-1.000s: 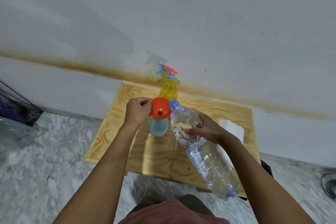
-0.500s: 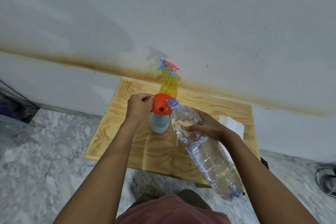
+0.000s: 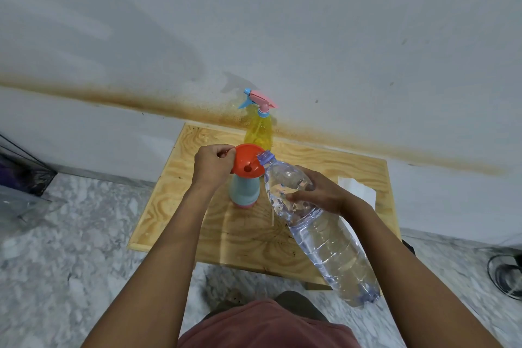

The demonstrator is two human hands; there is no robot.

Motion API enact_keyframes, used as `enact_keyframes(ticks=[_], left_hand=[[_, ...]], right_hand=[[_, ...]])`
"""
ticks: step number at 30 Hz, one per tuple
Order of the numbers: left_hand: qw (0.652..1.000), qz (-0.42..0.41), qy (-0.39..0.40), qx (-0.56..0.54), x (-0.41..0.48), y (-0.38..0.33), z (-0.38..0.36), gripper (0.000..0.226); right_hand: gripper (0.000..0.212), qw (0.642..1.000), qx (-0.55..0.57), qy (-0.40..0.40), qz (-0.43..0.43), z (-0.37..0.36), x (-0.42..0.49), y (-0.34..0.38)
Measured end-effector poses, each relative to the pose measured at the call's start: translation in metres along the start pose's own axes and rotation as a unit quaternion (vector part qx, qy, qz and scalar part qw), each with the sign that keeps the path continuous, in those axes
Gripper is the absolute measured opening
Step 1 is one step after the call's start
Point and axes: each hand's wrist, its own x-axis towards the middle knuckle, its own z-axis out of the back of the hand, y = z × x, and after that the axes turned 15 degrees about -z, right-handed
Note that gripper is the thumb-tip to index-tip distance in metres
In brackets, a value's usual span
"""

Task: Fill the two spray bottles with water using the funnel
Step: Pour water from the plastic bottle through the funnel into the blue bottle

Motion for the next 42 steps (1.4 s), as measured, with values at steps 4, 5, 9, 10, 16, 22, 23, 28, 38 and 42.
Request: enact_keyframes(ticks=[4, 5, 9, 10, 16, 22, 23, 28, 38, 42], left_hand=[[1.000, -0.003, -0.001, 0.001, -0.0005, -0.0003, 0.0003, 0.013], [1.000, -0.005, -0.001, 0.002, -0.0006, 0.0001, 0.0004, 0.013], [1.000, -0.002, -0.001, 0.001, -0.0009, 0.0009, 0.0004, 0.013], [1.000, -0.002, -0.001, 0.001, -0.0006, 0.0013, 0.0003, 0.013], [1.000, 0.001, -0.001, -0.005, 0.0001, 0.0019, 0.0003, 0.014], [1.000, 0.000, 0.001, -0.002, -0.0007, 0.0005, 0.0007, 0.013], [1.000, 0.000, 0.001, -0.004, -0.0008, 0.0005, 0.0008, 0.013], [1.000, 0.000, 0.001, -0.003, -0.0008, 0.0011, 0.0010, 0.014], [1.000, 0.003, -0.007, 0.007, -0.0008, 0.0003, 0.0007, 0.016], [1.000, 0.001, -0.012, 0.007, -0.0015, -0.0017, 0.0000, 0.017]], right_hand=[[0.054, 1.000, 0.002, 0.007, -0.001, -0.0003, -0.0009, 0.0022], [0.054, 1.000, 0.001, 0.007, 0.000, -0.0002, -0.0011, 0.0026], [0.047, 1.000, 0.000, 0.008, 0.003, 0.0005, -0.0015, 0.0039], [0.046, 1.000, 0.001, 0.007, 0.003, 0.0005, -0.0017, 0.0043], [0.045, 1.000, -0.002, 0.011, 0.008, 0.0000, -0.0016, 0.0053], [0.042, 1.000, -0.006, 0.013, -0.003, 0.0011, 0.0005, 0.0047], [0.041, 1.000, -0.009, 0.013, -0.004, 0.0014, 0.0000, 0.0048], [0.038, 1.000, -0.026, 0.008, -0.010, 0.0018, -0.0004, 0.0050], [0.038, 0.999, -0.035, 0.005, -0.019, 0.0026, 0.0009, 0.0062], [0.048, 0.999, -0.038, 0.006, -0.021, 0.0025, 0.0019, 0.0066]])
